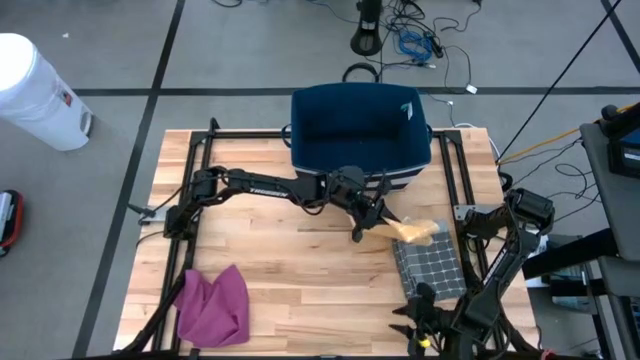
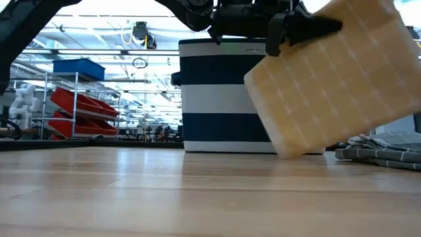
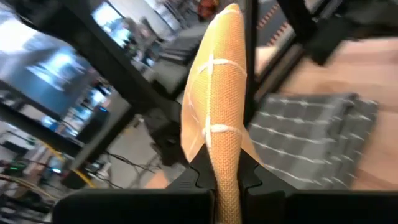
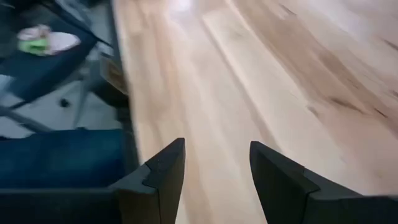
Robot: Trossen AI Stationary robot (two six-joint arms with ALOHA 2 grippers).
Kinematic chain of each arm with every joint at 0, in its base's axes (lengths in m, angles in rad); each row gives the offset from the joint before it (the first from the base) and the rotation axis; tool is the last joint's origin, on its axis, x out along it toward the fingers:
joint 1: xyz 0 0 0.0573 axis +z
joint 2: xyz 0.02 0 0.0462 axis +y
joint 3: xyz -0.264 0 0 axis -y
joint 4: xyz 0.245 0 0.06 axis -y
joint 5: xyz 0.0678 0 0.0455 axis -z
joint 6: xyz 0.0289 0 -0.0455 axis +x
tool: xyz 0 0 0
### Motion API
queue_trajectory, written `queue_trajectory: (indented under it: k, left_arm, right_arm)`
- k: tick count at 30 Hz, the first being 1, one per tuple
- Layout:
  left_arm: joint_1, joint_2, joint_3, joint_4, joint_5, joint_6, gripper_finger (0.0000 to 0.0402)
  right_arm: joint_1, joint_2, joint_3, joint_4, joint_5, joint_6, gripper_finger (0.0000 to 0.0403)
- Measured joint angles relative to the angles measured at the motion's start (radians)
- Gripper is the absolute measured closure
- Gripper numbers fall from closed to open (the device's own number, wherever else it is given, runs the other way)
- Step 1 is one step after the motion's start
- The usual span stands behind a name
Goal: Fold towel
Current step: Stack the orange patterned towel on the gray patterned towel
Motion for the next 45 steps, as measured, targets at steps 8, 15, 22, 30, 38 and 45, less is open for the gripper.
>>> queue_trajectory:
  k: [8, 15, 22, 30, 38, 45]
  left_arm:
    - [-0.002, 0.000, 0.000, -0.140, 0.000, 0.023, 0.0397]
    - [0.008, -0.011, -0.001, -0.133, -0.117, 0.128, 0.0397]
    - [-0.049, -0.031, -0.001, -0.248, -0.186, 0.202, 0.0397]
    - [-0.185, -0.032, -0.005, -0.632, -0.275, 0.203, 0.0397]
    - [-0.235, -0.027, -0.086, -0.712, -0.278, 0.019, 0.0389]
    - [-0.282, -0.027, -0.200, -0.671, -0.235, -0.050, 0.0299]
  right_arm:
    - [0.022, 0.049, 0.000, -0.185, 0.074, 0.079, 0.0236]
    - [-0.016, 0.054, 0.000, -0.185, 0.106, 0.013, 0.0236]
    - [-0.018, 0.054, 0.000, -0.176, 0.108, 0.006, 0.0236]
    - [0.010, 0.054, 0.000, -0.172, 0.090, -0.003, 0.0236]
    - [0.024, 0.054, 0.000, -0.180, 0.015, -0.003, 0.0236]
    - [0.006, 0.054, 0.000, -0.220, 0.018, -0.003, 0.0236]
